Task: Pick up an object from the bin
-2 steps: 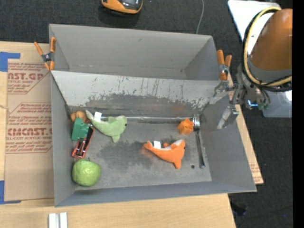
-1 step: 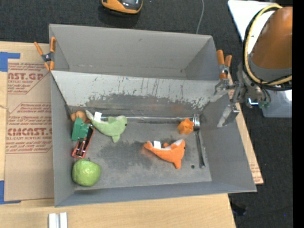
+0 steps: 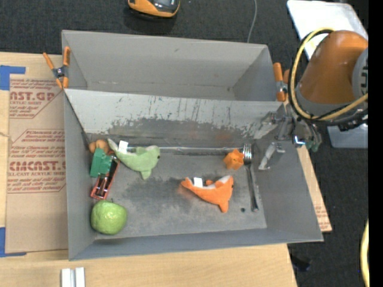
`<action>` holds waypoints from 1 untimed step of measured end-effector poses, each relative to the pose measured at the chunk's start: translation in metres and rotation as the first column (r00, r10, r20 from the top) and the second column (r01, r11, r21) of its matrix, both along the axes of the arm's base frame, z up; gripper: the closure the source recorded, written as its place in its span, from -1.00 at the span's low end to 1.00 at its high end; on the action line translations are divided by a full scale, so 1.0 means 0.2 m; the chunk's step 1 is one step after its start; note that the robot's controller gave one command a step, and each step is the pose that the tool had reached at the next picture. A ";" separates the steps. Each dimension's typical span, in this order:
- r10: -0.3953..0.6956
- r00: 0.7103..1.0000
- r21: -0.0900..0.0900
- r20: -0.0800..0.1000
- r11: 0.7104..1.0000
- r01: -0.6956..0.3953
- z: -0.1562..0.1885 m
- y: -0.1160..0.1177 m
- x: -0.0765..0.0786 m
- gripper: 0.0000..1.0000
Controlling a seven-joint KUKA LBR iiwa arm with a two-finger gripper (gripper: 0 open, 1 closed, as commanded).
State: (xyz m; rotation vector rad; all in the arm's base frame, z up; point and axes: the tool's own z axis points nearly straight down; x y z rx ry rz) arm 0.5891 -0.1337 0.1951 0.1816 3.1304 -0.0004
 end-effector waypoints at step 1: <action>0.042 0.999 -0.003 0.005 0.999 -0.042 -0.37 0.00 -0.19 -1.00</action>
Offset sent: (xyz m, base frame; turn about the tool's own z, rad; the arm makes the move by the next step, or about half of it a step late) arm -0.0383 -0.0085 -0.1132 0.3252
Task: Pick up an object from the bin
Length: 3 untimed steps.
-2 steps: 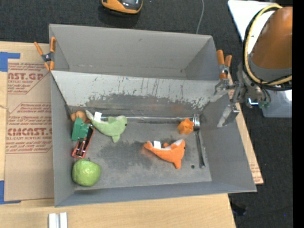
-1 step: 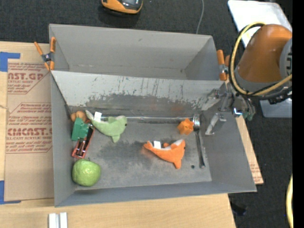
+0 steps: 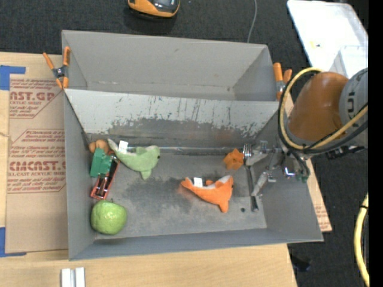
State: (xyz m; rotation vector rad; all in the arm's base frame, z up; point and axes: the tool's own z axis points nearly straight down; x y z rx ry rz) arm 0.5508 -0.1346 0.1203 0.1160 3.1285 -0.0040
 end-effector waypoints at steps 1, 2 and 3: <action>-0.133 0.991 0.004 -0.002 0.991 0.133 -0.15 -0.02 -0.03 -1.00; -0.263 0.965 0.003 -0.003 0.965 0.263 -0.19 0.18 -0.07 -1.00; 0.025 1.000 -0.002 0.005 1.000 -0.025 -0.21 0.20 -0.15 -1.00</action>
Offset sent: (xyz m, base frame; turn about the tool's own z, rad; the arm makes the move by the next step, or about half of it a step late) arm -0.0258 0.0821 -0.0503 -0.1272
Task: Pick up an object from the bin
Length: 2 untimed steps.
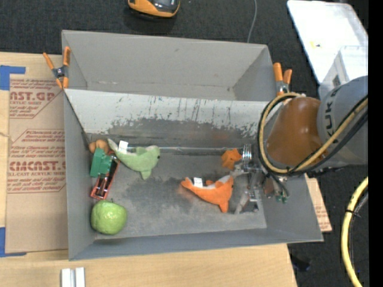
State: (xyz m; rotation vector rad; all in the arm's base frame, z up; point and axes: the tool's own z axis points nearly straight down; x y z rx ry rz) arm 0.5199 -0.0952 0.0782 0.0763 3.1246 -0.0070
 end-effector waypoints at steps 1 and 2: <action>-0.093 0.996 0.001 0.003 0.996 0.093 -0.01 0.27 0.09 -1.00; -0.006 1.000 -0.002 0.010 1.000 0.006 -0.02 0.32 0.02 1.00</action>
Offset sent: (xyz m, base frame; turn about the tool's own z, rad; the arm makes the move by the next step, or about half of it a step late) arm 0.0012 0.0626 -0.0082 0.0061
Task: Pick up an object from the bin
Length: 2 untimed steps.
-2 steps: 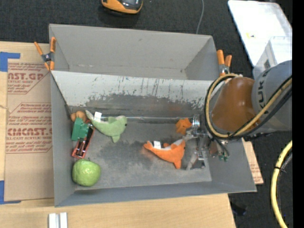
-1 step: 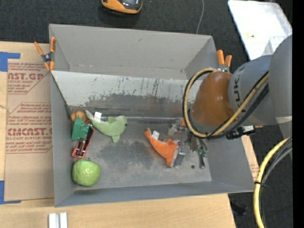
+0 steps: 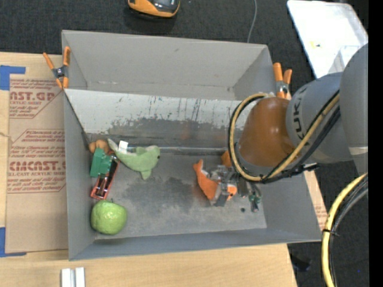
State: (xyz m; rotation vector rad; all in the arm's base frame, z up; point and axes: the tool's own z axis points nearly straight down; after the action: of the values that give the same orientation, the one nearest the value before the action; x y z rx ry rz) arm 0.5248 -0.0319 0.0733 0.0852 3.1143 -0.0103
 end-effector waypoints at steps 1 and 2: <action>0.000 1.000 0.000 0.000 1.000 0.000 0.00 0.00 0.00 1.00; 0.147 0.989 -0.002 -0.008 0.989 -0.147 0.01 -0.08 0.17 1.00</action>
Offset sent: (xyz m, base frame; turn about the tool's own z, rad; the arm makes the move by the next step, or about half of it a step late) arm 0.0604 -0.0326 0.0040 -0.2450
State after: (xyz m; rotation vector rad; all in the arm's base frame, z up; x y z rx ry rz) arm 0.5582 -0.0481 0.0747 -0.1455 3.1191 -0.0111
